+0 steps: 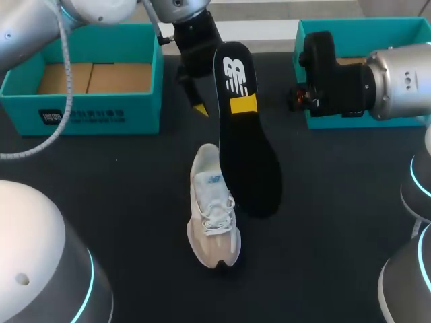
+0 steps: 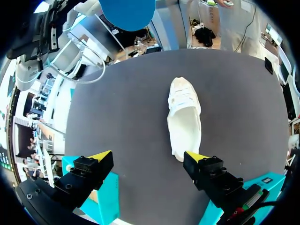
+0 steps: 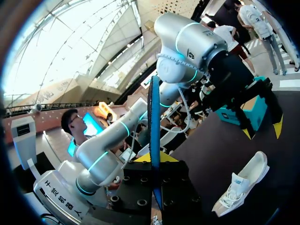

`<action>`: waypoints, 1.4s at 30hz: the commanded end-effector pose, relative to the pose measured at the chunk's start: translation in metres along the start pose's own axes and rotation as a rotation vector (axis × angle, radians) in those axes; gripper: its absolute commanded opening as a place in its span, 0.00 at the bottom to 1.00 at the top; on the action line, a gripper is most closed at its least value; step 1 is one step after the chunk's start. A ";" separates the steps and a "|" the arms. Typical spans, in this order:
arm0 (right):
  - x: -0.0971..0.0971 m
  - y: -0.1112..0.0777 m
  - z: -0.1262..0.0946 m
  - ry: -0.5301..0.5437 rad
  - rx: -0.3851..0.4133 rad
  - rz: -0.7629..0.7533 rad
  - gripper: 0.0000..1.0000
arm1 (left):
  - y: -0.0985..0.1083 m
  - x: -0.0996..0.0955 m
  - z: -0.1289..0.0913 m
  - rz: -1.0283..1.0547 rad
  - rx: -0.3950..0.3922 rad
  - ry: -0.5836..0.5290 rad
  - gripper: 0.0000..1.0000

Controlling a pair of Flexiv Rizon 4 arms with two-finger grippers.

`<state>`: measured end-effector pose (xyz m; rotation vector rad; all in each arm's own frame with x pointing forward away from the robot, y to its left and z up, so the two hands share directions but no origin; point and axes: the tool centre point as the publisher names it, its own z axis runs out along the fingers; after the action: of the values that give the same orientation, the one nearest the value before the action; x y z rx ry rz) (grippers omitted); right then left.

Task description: Take the shoe out of the shoebox, open the shoe tongue, remove and reinsert the insole, then place the shoe into the shoebox

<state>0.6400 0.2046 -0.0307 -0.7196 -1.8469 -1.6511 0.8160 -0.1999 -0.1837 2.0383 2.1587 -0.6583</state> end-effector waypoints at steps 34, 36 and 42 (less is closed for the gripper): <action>-0.039 0.068 -0.033 -0.180 -0.051 0.338 0.00 | 0.008 0.021 0.006 0.026 -0.067 -0.239 1.00; -0.041 0.072 -0.041 -0.153 -0.079 0.375 0.00 | 0.008 0.025 0.003 0.038 -0.093 -0.302 1.00; -0.058 0.075 -0.057 -0.163 -0.078 0.528 0.00 | -0.002 0.030 -0.010 0.100 -0.153 -0.463 1.00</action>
<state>0.7348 0.1601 -0.0138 -1.2759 -1.5284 -1.3794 0.8316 -0.1905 -0.1823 1.8474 1.8991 -0.7645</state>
